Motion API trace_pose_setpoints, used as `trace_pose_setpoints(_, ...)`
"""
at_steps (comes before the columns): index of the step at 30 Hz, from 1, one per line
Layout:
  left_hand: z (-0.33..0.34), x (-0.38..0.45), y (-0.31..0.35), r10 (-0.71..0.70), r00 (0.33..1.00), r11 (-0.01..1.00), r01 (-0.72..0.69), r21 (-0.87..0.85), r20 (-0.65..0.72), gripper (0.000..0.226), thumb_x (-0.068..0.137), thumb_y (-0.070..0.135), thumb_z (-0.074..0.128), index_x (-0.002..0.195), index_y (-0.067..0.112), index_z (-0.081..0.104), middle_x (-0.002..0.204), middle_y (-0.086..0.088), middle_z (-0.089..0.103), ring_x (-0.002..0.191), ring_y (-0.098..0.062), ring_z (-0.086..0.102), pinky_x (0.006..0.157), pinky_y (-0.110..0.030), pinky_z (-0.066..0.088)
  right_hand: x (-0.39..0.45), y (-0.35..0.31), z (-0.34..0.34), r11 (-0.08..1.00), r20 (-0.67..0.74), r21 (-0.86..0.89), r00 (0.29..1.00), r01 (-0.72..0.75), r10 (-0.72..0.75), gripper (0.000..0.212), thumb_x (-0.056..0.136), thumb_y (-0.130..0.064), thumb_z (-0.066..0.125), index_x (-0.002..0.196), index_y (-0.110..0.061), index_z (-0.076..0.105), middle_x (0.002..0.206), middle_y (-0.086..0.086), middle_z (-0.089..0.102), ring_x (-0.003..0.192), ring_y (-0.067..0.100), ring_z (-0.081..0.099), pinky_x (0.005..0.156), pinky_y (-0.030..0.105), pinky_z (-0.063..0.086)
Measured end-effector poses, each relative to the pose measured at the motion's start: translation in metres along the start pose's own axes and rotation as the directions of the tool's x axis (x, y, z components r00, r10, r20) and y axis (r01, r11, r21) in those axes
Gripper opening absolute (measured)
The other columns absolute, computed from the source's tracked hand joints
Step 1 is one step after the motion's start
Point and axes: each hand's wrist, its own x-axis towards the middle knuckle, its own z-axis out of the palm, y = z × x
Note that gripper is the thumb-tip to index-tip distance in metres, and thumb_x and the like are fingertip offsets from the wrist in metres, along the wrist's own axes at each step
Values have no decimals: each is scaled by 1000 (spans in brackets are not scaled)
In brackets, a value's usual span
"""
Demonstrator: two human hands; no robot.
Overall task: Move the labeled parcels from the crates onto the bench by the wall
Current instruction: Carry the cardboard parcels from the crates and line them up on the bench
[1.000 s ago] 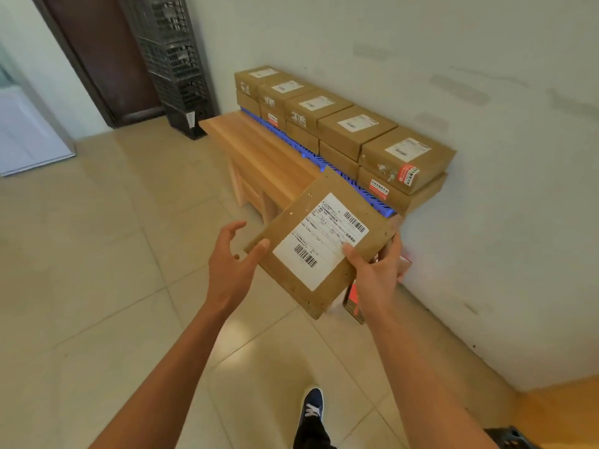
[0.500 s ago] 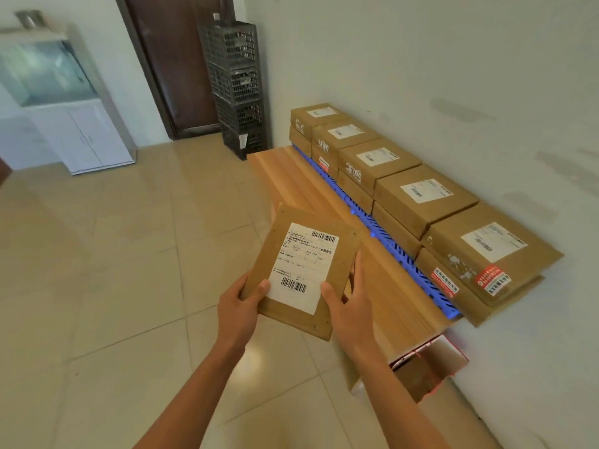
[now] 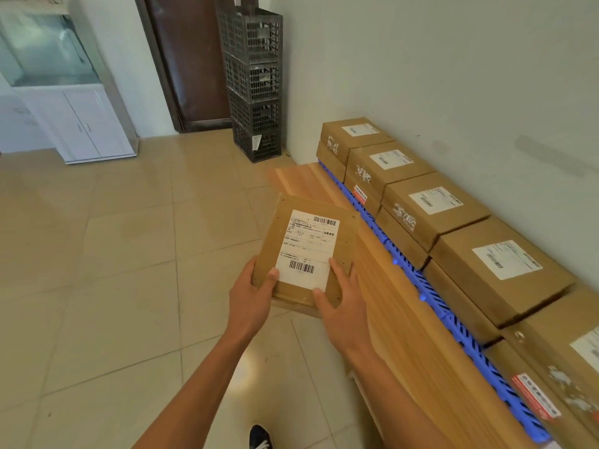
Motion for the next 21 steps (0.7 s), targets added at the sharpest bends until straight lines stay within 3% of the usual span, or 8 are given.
trace_pose_setpoints(2,-4,39,3,25,999,999,-26,42,38,40,99,33,62,138,33,55,120,24,65,103,18,57,79,-2,45,34,-5,12,1000,-12,-11,1000,-25,25,68,96,-26,68,154,-33,34,154,-26,4,130,-32,-5,107,0,11)
trace_pose_setpoints(4,-8,74,7,49,996,996,-54,70,76,47,99,34,62,144,32,50,124,24,63,106,16,57,87,-8,48,63,-9,22,999,-22,-17,999,-47,47,69,95,-28,68,155,-34,33,154,-26,5,138,-19,0,116,15,15)
trace_pose_setpoints(8,-8,136,12,103,986,978,-125,169,132,61,98,35,62,153,36,36,139,19,56,119,3,56,103,-27,48,117,-14,37,998,-49,-16,997,-56,55,68,95,-27,68,154,-34,33,153,-24,10,124,-37,-2,102,-6,11)
trace_pose_setpoints(9,-7,153,12,117,982,970,-146,195,149,63,98,36,62,154,39,33,143,20,53,123,-1,54,104,-28,46,132,-14,40,998,-52,-15,997,-66,65,68,95,-28,68,154,-34,34,156,-22,10,129,-33,-1,105,-3,11)
trace_pose_setpoints(12,3,201,13,160,962,957,-206,206,219,63,98,32,62,153,46,34,143,30,46,129,5,47,107,-24,41,178,-9,48,995,-83,-7,992,-97,97,68,95,-31,68,154,-35,35,165,-13,12,149,-4,7,122,29,19)
trace_pose_setpoints(16,25,274,13,191,937,944,-257,208,292,59,98,29,65,149,45,42,134,37,48,127,9,47,105,-23,43,251,-1,54,992,-113,-6,985,-129,127,67,96,-30,67,154,-36,35,167,-11,8,148,-2,6,120,29,17)
trace_pose_setpoints(19,48,334,17,188,928,943,-262,206,321,61,97,29,67,150,44,41,141,27,51,128,7,48,105,-23,44,315,7,57,990,-135,15,980,-143,144,64,96,-30,66,153,-36,37,167,-10,11,151,3,8,124,38,19)
trace_pose_setpoints(21,64,374,24,189,922,940,-269,209,337,63,96,30,67,151,43,40,145,21,51,128,4,49,105,-25,45,356,11,57,991,-153,13,979,-133,133,63,96,-29,66,153,-35,38,165,-13,12,150,1,9,121,34,17)
